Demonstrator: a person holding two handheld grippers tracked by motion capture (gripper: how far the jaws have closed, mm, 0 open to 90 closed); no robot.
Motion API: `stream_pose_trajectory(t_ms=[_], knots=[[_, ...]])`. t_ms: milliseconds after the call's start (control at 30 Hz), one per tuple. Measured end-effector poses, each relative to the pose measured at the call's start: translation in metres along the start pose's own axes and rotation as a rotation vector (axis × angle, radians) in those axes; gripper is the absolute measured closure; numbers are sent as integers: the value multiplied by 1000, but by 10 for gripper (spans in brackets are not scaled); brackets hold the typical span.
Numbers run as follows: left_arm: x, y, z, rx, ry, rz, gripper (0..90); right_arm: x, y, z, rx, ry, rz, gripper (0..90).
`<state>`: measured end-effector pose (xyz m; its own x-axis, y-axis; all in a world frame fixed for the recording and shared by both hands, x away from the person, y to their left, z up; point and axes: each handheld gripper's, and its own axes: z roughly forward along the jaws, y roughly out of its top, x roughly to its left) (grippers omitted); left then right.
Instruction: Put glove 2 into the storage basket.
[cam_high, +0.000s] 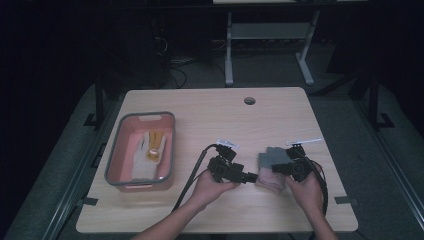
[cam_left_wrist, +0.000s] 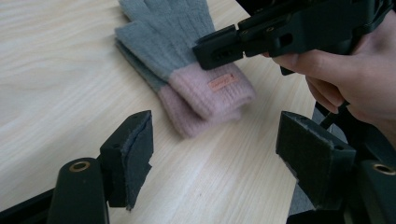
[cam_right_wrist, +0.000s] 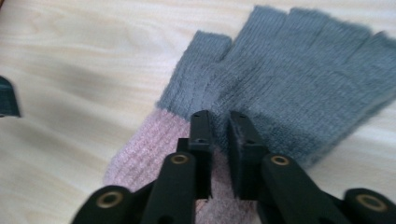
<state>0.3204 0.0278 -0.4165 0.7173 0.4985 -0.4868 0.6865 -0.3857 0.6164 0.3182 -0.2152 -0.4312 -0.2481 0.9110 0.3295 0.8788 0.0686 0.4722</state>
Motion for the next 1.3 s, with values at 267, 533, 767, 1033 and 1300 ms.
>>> stream_pose_trajectory(t_ms=[267, 533, 767, 1033, 1300], knots=[[6, 4, 27, 18, 25, -41, 306, -16, -4, -16, -73, 48, 33, 634], [11, 5, 51, 44, 28, -96, 344, -41, -14, -16, -103, 90, 110, 540], [12, 6, 61, 46, 31, -138, 390, -52, -24, -14, -142, 140, 165, 517], [7, 6, 71, 80, 58, -135, 428, -60, -31, -9, -148, 148, 214, 526], [6, 6, 73, 85, 71, -143, 475, -67, -35, -3, -135, 184, 253, 518]])
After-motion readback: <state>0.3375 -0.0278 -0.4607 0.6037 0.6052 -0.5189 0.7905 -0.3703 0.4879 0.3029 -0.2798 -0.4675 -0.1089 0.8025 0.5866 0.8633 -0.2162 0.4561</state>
